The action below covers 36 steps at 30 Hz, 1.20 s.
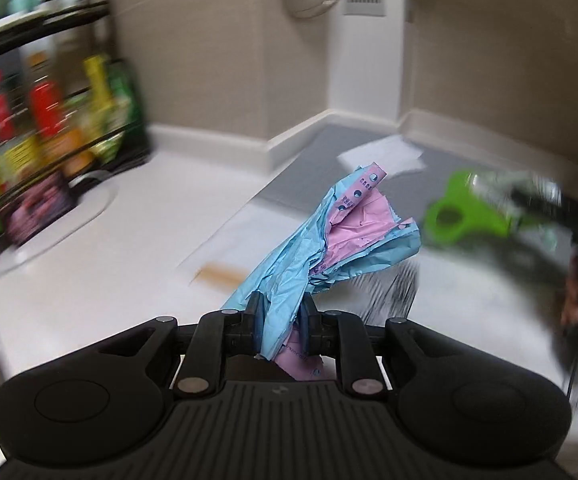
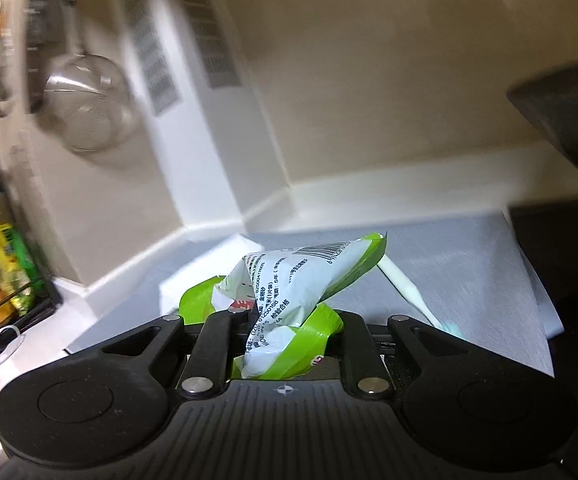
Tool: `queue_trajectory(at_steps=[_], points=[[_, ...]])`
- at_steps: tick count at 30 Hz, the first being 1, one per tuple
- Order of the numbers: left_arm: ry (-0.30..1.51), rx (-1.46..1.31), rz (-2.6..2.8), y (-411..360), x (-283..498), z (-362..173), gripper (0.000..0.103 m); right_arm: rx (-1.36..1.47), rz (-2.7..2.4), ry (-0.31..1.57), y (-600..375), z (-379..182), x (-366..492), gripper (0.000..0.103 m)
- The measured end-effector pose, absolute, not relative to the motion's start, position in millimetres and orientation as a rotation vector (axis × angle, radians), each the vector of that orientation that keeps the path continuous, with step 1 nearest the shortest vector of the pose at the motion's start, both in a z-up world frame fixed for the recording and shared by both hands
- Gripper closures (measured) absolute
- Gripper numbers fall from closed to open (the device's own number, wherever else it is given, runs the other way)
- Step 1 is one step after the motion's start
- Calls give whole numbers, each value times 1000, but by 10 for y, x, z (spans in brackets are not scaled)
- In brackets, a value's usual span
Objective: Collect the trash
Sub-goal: 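Carry the snack bag and wrapper with both grippers down over the bin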
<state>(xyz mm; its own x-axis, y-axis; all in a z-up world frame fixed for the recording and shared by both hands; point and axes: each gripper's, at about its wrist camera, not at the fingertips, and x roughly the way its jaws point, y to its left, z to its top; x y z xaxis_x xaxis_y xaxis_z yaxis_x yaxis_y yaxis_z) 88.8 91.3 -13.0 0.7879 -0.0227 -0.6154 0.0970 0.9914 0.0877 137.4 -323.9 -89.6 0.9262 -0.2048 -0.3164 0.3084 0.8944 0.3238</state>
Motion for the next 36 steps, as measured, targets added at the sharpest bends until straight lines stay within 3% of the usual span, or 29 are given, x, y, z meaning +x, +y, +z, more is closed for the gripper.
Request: queue_trajectory(at_steps=[8, 17, 31, 36], points=[[666, 61, 41, 1542, -36, -259, 84, 299, -201, 233, -2688, -554, 792, 87], [678, 37, 42, 1698, -556, -467, 84, 220, 27, 186, -1769, -234, -244, 86], [763, 81, 70, 1722, -928, -976, 84, 134, 199, 549, -883, -891, -726, 87], [773, 79, 51, 1701, -951, -1017, 84, 123, 192, 581, -805, -915, -751, 87]])
